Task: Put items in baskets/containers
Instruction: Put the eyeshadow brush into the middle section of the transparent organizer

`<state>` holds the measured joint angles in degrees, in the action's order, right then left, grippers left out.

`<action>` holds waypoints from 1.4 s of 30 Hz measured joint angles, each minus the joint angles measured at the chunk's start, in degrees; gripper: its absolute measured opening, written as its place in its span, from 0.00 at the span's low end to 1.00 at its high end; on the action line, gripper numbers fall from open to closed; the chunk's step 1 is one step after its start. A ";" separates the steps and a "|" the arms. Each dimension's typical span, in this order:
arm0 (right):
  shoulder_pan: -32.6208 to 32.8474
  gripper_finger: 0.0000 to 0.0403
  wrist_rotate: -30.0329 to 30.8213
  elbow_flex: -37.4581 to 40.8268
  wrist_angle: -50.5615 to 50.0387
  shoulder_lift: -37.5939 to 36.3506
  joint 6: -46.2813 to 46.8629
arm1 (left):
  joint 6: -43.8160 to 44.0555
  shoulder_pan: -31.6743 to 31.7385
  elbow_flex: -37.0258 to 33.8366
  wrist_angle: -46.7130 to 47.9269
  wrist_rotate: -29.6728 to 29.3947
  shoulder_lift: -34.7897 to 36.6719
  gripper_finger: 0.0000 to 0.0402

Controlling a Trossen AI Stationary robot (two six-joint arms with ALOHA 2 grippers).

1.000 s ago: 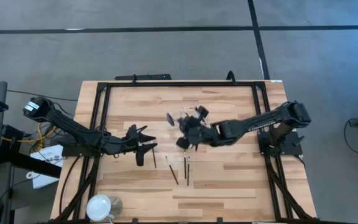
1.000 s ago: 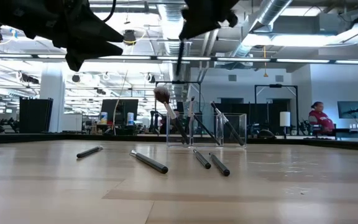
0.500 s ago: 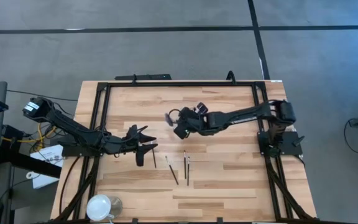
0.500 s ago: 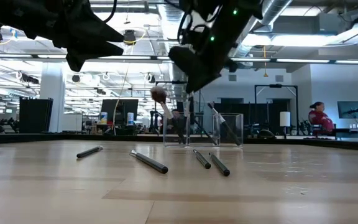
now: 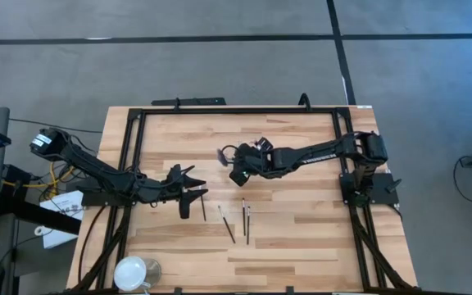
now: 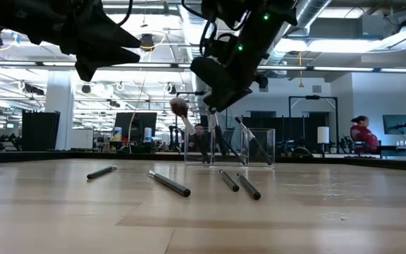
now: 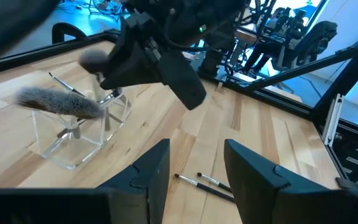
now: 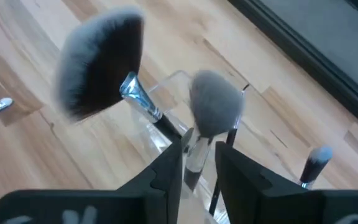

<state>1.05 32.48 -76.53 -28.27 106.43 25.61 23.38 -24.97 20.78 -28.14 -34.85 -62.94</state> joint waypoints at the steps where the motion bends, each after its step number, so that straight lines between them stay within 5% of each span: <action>1: 0.30 0.23 0.03 0.00 0.00 0.00 0.00 | 0.00 0.00 0.00 0.00 0.41 0.00 0.37; 8: 5.78 0.32 -2.55 -0.11 -0.23 -1.27 0.96 | 4.33 -0.48 0.00 0.24 3.30 -3.06 0.37; 13: 11.64 0.37 -6.71 -0.08 -3.24 -2.34 11.70 | 7.29 -0.57 0.02 0.14 3.29 -8.87 0.37; 27: 24.21 0.34 -6.85 0.06 -6.32 -0.04 32.81 | 12.87 0.22 0.04 3.33 3.66 -12.93 0.37; 36: 23.23 0.34 -7.05 0.02 -5.62 4.48 33.94 | 26.24 2.33 0.04 20.22 0.61 -12.92 0.37; 42: 20.72 0.32 -7.25 0.02 -5.25 4.16 29.77 | 28.41 3.69 0.02 20.33 0.56 -16.51 0.37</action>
<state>21.77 25.23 -76.51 -33.52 110.59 55.38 51.78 -21.28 20.80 -7.81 -34.30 -79.45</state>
